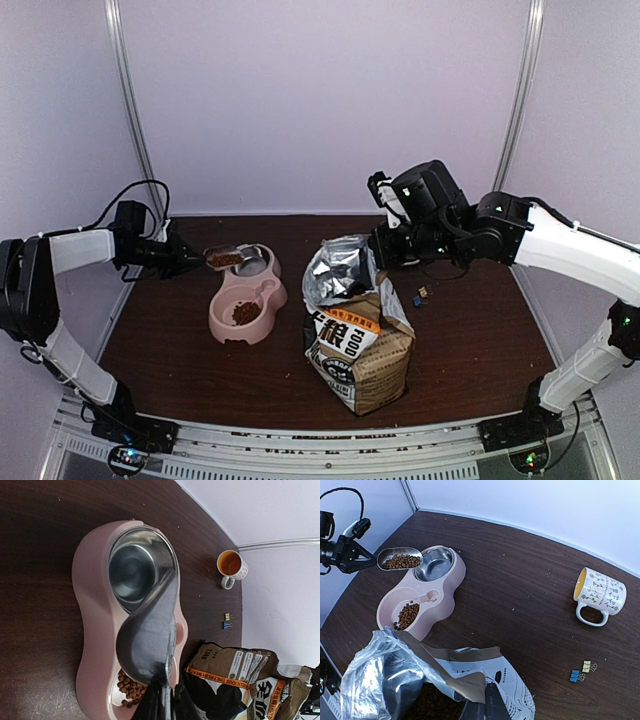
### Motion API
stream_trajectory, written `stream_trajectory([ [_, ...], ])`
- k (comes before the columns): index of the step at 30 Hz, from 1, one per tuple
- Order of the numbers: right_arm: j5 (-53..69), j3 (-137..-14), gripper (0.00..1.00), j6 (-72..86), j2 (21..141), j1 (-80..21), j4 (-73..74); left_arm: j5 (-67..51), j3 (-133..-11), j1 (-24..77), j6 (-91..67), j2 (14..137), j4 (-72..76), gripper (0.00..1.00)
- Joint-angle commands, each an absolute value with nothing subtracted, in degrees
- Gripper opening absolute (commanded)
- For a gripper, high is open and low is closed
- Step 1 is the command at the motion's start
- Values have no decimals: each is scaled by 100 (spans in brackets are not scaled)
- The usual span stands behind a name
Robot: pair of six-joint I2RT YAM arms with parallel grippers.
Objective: Serve the pet food
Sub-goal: Place the pet food in the pet food bowl.
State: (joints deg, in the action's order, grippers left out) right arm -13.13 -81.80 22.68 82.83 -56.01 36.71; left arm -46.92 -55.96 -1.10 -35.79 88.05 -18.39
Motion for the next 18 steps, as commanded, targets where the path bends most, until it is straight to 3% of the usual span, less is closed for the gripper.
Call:
stream_trajectory([
  [1, -1669, -8284, 0, 2259, 8222, -5542, 3708, -4569, -5935, -157, -3234, 8944, -1937, 0],
  [18, -1651, -8358, 0, 2224, 8323, -5533, 3744, -4207, -6322, -140, -2821, 9406, -2214, 0],
])
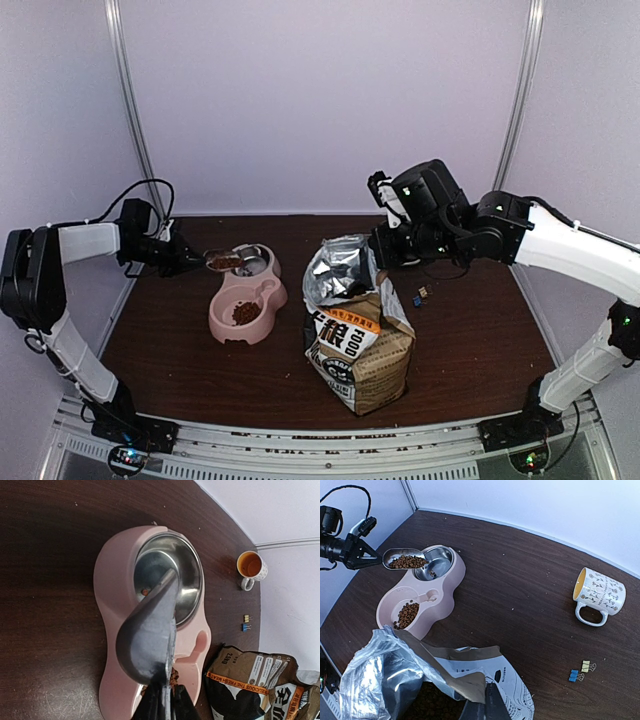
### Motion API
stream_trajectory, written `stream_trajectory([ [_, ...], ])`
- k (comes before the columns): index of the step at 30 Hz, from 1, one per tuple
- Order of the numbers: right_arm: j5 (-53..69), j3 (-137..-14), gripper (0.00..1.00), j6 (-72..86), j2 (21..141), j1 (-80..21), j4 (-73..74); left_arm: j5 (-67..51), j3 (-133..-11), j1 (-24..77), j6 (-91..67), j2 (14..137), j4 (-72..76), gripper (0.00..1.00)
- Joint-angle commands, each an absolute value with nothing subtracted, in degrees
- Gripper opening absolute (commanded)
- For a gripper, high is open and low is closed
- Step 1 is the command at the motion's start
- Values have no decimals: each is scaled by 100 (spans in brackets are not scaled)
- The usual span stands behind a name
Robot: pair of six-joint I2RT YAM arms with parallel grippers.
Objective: Serve the pet food
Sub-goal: Place the pet food in the pet food bowl.
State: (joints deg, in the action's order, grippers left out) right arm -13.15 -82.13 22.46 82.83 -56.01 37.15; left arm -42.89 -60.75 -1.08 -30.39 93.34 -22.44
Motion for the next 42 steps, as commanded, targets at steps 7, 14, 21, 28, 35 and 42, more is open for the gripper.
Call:
stream_trajectory([
  [7, -1619, -8384, 0, 2224, 8372, -5539, 3727, -4003, -6535, -64, -2628, 9514, -2452, 0],
  [14, -1589, -8411, 0, 2218, 8416, -5534, 3727, -3826, -6706, 13, -2486, 9578, -2617, 0],
  [21, -1598, -8429, 0, 2201, 8422, -5538, 3731, -3699, -6899, 166, -2380, 9676, -2754, 0],
  [28, -1587, -8437, 0, 2197, 8429, -5536, 3735, -3319, -7236, 432, -2093, 9737, -3072, 0],
  [35, -1586, -8449, 0, 2197, 8428, -5544, 3734, -2641, -7441, 710, -1680, 9706, -3382, 0],
  [42, -1568, -8463, 0, 2207, 8437, -5543, 3735, -2206, -7479, 901, -1374, 9587, -3481, 0],
])
